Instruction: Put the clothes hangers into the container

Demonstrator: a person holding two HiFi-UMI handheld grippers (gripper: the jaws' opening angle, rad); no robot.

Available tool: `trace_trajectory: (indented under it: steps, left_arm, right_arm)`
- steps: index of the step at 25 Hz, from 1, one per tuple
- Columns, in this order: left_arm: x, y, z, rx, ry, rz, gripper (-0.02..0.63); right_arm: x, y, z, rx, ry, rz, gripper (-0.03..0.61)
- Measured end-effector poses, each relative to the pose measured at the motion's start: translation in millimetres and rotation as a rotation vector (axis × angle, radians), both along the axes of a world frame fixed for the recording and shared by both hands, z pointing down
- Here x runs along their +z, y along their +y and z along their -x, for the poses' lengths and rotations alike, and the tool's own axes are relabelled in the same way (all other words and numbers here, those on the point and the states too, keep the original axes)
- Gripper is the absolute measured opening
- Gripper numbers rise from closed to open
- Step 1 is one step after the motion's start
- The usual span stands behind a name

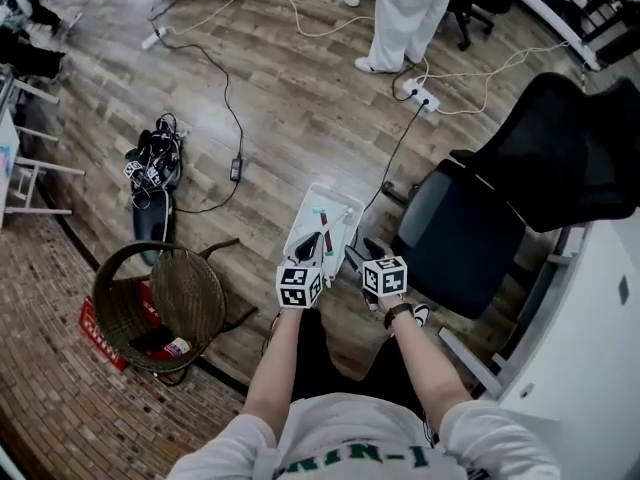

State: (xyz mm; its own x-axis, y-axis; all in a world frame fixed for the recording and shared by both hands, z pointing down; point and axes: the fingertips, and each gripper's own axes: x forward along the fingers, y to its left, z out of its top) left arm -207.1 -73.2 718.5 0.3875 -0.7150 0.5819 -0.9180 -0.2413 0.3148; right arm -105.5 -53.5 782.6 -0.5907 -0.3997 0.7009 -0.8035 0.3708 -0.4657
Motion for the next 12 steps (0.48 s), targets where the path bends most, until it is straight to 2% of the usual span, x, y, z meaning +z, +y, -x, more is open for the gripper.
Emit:
trace_trajectory:
  steps: [6,12]
  left_arm:
    - [-109.2,-0.9,-54.3,0.048,-0.013,-0.116,0.012]
    - [-217.3,-14.9,-117.7,0.126,-0.007,-0.266,0.012]
  right_arm:
    - [-132.8,-4.6,-78.7,0.111,-0.013,-0.185,0.215]
    - [-263.7,-13.0,-164.3,0.218,0.040,-0.414,0.154]
